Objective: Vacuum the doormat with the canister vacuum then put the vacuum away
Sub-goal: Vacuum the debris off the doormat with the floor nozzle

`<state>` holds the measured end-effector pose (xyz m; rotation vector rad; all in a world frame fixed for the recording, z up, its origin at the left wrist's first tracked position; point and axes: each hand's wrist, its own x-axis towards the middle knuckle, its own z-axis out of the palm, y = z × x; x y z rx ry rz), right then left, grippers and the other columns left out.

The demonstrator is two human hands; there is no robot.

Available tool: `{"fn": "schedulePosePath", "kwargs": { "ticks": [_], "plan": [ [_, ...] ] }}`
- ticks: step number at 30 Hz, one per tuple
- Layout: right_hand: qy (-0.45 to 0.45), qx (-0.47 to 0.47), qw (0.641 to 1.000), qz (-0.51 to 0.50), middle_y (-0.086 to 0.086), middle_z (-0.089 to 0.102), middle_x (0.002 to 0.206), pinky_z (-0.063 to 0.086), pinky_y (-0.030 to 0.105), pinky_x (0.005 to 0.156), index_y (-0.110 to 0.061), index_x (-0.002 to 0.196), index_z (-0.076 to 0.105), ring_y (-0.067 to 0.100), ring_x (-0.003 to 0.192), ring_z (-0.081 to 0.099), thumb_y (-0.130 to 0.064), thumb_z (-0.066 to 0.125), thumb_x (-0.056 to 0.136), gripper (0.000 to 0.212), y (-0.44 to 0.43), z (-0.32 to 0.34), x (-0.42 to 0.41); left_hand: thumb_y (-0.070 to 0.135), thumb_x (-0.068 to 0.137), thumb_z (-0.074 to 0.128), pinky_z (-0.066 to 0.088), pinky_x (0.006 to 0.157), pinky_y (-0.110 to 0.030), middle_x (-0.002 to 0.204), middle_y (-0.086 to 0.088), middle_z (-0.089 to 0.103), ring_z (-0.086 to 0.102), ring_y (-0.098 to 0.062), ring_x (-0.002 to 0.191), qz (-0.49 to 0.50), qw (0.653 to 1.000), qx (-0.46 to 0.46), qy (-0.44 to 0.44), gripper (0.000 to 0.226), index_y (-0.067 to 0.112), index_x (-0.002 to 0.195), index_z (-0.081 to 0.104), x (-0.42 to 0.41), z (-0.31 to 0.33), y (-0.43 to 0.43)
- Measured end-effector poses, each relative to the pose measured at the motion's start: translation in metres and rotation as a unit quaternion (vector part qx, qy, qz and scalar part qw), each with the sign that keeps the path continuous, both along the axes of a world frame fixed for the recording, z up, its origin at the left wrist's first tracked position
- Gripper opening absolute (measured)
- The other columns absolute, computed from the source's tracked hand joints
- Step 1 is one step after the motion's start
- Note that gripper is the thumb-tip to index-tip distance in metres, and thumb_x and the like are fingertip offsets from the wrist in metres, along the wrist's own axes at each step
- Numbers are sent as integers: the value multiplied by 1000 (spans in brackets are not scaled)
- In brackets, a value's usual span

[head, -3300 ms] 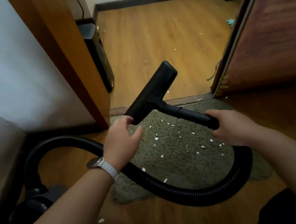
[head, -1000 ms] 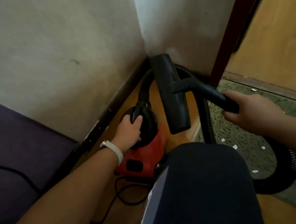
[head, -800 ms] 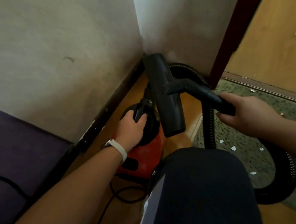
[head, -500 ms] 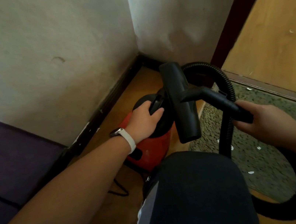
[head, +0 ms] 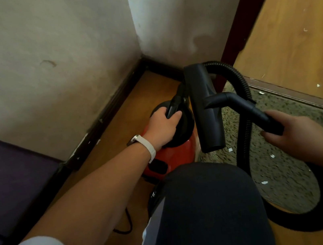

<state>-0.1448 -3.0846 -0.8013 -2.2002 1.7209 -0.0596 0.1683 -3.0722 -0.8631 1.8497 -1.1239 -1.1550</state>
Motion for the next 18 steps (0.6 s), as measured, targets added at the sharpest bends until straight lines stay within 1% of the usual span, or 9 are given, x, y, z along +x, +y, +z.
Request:
{"fn": "schedulePosePath", "kwargs": {
  "ticks": [7, 9, 12, 13, 14, 16, 18],
  "plan": [
    [-3, -4, 999, -48, -5, 60, 71, 56, 38, 60, -32, 126, 54, 20, 58, 60, -32, 69, 89, 41, -2, -5, 4, 41, 98, 55, 47, 53, -34, 69, -4, 54, 54, -21, 55, 30, 999, -27, -1, 28, 18, 82, 52, -4, 0, -19],
    [-8, -4, 999, -53, -3, 61, 72, 57, 41, 60, -33, 124, 54, 22, 58, 61, -33, 69, 88, 39, -3, -6, 5, 41, 97, 55, 47, 52, -34, 68, -3, 54, 54, -20, 54, 33, 999, -33, -1, 28, 18, 81, 52, -4, 1, -21],
    [-3, -3, 999, -45, 0, 62, 72, 57, 42, 61, -31, 122, 54, 25, 59, 61, -34, 69, 88, 37, -1, -7, 6, 41, 98, 54, 49, 54, -33, 71, -4, 57, 57, -19, 56, 27, 999, -28, 7, 29, 15, 86, 54, -3, 2, -20],
    [2, 0, 999, -41, 0, 62, 72, 58, 43, 61, -31, 122, 53, 26, 60, 61, -35, 68, 88, 37, 0, -7, 7, 42, 98, 53, 51, 58, -36, 75, -4, 59, 59, -19, 60, 21, 999, -27, 2, 30, 14, 90, 57, -2, 2, -18],
    [4, 4, 999, -40, -1, 61, 72, 58, 44, 61, -32, 121, 53, 26, 60, 62, -35, 68, 88, 37, 1, -7, 7, 43, 98, 54, 54, 65, -38, 81, -2, 63, 63, -19, 68, 13, 999, -32, -10, 29, 14, 96, 59, 1, 0, -16],
    [1, 7, 999, -40, -2, 61, 71, 58, 45, 61, -31, 120, 53, 25, 60, 62, -35, 68, 88, 36, 1, -7, 6, 45, 95, 58, 55, 82, -37, 102, 1, 64, 64, -15, 91, 0, 996, -63, -66, 30, 19, 111, 60, 11, -7, -6],
    [-7, 1, 999, -43, -1, 62, 71, 57, 43, 61, -29, 120, 55, 26, 60, 61, -33, 69, 88, 36, 1, -6, 5, 48, 91, 62, 49, 93, -33, 120, 2, 56, 57, -13, 108, -30, 985, -94, -138, 49, 18, 130, 54, 27, -15, 13]
  ]
}}
